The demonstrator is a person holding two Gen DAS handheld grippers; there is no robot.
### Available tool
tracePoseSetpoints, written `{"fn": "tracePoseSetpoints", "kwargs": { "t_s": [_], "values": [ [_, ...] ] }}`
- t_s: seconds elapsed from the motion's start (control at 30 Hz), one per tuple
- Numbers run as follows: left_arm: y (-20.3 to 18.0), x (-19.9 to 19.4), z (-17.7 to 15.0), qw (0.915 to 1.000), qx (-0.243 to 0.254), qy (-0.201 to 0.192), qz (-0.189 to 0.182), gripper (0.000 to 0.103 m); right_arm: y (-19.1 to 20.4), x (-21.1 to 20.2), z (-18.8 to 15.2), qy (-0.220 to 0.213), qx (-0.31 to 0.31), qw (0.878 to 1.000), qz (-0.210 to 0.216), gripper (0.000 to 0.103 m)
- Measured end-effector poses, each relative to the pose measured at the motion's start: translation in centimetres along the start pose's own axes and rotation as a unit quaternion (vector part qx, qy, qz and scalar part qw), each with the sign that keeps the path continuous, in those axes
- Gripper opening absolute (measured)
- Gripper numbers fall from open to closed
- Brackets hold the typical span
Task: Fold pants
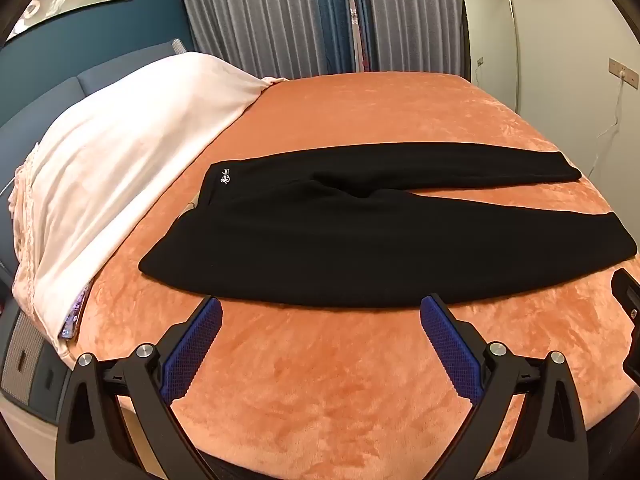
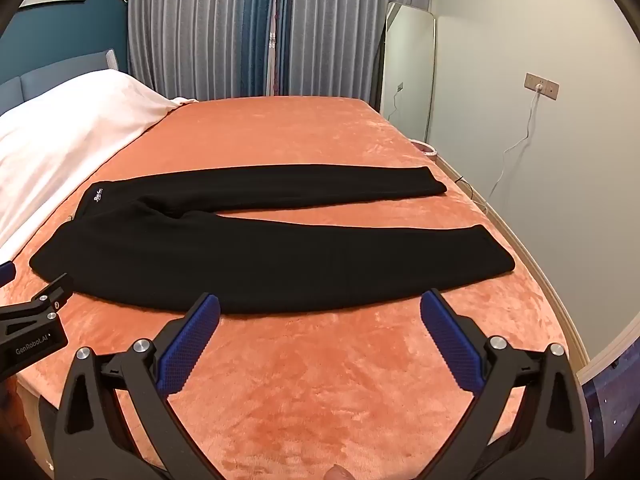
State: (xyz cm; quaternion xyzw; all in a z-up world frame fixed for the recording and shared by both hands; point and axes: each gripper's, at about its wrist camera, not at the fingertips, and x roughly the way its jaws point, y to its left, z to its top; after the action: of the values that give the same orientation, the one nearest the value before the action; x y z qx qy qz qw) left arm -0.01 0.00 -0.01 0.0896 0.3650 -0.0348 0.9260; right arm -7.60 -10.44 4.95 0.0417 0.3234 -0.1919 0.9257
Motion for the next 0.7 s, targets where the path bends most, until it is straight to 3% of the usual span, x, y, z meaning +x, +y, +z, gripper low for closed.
{"fn": "tracePoseSetpoints", "kwargs": {
  "t_s": [0.7],
  "values": [
    [0.9, 1.7, -0.3, 0.9999, -0.002, 0.015, 0.002, 0.098, 0.8, 1.7, -0.2, 0.011, -0.008, 1.0, 0.003, 0.098]
  ]
}}
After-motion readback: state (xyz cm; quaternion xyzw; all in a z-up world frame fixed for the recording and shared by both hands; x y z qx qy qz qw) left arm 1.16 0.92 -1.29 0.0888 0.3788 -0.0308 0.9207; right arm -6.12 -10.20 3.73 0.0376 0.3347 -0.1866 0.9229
